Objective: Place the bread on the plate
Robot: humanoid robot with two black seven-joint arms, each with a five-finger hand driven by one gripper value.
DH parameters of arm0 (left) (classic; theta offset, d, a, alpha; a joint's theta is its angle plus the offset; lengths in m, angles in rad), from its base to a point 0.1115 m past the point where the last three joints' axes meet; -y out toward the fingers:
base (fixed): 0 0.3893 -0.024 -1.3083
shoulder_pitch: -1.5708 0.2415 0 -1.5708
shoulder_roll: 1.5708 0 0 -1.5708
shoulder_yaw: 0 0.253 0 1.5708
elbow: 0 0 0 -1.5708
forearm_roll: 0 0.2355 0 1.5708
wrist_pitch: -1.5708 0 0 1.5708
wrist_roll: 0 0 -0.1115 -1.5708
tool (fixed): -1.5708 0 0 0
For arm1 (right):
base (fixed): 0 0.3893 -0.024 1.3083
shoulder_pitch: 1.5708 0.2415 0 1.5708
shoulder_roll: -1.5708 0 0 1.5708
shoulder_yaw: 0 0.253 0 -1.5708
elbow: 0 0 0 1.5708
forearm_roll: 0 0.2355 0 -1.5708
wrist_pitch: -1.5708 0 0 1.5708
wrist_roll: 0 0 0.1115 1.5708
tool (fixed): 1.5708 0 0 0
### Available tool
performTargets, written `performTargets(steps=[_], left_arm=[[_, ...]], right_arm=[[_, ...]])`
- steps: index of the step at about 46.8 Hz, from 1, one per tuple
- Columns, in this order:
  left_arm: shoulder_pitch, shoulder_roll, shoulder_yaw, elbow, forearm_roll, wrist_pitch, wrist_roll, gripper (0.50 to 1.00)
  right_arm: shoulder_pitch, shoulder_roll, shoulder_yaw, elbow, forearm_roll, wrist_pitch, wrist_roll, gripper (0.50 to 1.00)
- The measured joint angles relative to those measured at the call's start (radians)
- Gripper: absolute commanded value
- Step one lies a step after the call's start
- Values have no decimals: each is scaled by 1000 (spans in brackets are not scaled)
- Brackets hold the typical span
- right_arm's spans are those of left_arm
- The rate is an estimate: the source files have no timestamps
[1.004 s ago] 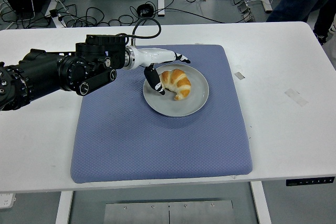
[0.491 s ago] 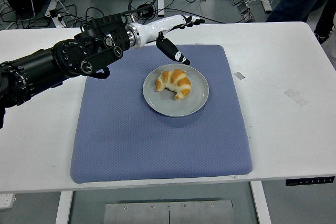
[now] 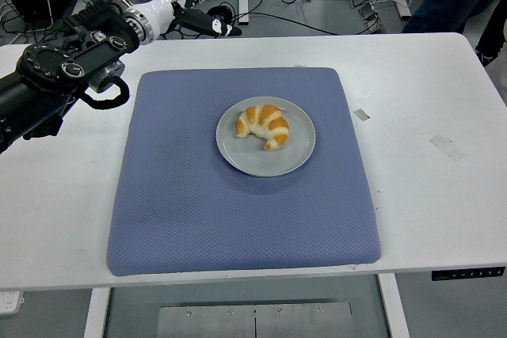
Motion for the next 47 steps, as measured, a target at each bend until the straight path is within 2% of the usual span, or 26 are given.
performTargets(steps=[4,10,23,47], left_arm=[[32,5,-62,67,-41,-29,1,975],[64,27,-140,112,-60,-55,3,975],[135,28,-201,122,-90,-58,13,975],[203,18,-388,122,-171,-55,6,975]], right_arm=[[-6,0,-1,0,0,0,0,1000],[-7,0,0,0,0,0,0,1000],[-6,0,1,6,0,0,0,1000],[-7,0,-1,2,0,0,0,1000]])
